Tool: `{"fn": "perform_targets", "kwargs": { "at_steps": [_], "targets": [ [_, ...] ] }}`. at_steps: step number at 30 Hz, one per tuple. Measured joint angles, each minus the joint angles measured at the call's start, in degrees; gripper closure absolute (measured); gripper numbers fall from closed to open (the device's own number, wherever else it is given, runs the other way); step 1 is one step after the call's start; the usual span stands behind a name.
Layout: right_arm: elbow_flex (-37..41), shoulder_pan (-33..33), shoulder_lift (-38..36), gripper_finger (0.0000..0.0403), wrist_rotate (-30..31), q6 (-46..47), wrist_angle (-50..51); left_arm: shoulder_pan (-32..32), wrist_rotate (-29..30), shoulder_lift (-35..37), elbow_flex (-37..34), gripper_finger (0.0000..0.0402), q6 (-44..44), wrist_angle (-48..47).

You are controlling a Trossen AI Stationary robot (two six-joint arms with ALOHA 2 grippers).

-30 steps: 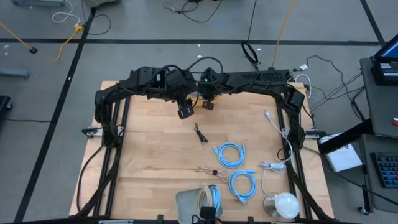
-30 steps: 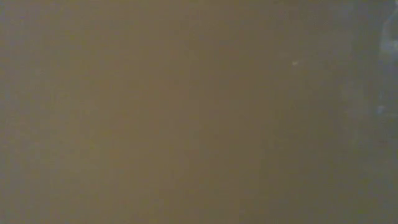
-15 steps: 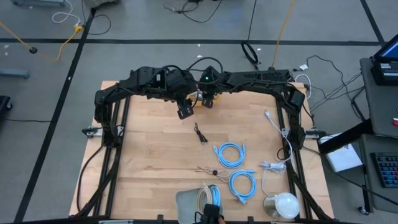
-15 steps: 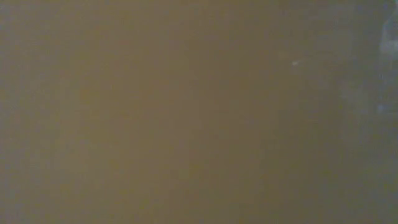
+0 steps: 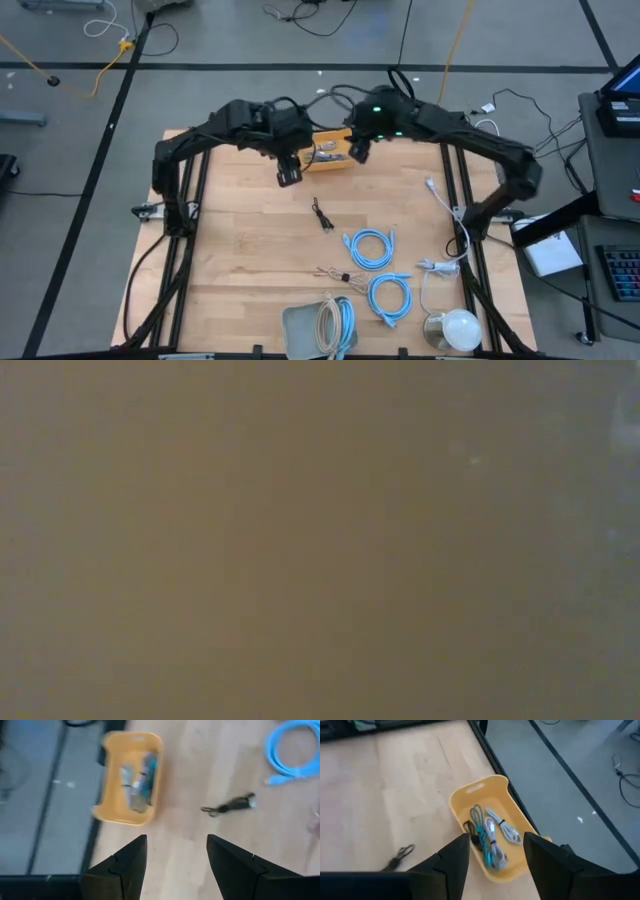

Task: Sort cables into bins
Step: Put the blue HDMI cable into the gray bin

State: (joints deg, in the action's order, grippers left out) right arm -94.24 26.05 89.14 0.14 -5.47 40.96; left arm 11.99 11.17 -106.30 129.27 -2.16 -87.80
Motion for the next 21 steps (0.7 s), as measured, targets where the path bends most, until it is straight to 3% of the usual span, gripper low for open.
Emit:
{"fn": "perform_targets", "kwargs": {
  "at_steps": [5,12,17,21],
  "targets": [
    [0.0,-2.9,-8.4,0.0222,0.2,3.4,2.9,1.0,-11.6,0.0,-15.0,0.0190,-3.9,4.6],
    [0.0,-7.5,-16.5,0.0222,5.9,6.6,12.9,-3.3,-19.8,0.6,-36.1,0.0190,-3.8,14.6],
    [5.4,-11.5,-20.7,0.0222,5.8,11.7,20.6,-7.7,-24.6,4.8,-44.1,0.0190,4.5,31.0],
    [15.1,-15.2,-25.7,0.0223,5.6,18.3,15.3,-11.3,-23.9,9.5,-48.9,0.0190,11.8,46.1]
  ]
}}
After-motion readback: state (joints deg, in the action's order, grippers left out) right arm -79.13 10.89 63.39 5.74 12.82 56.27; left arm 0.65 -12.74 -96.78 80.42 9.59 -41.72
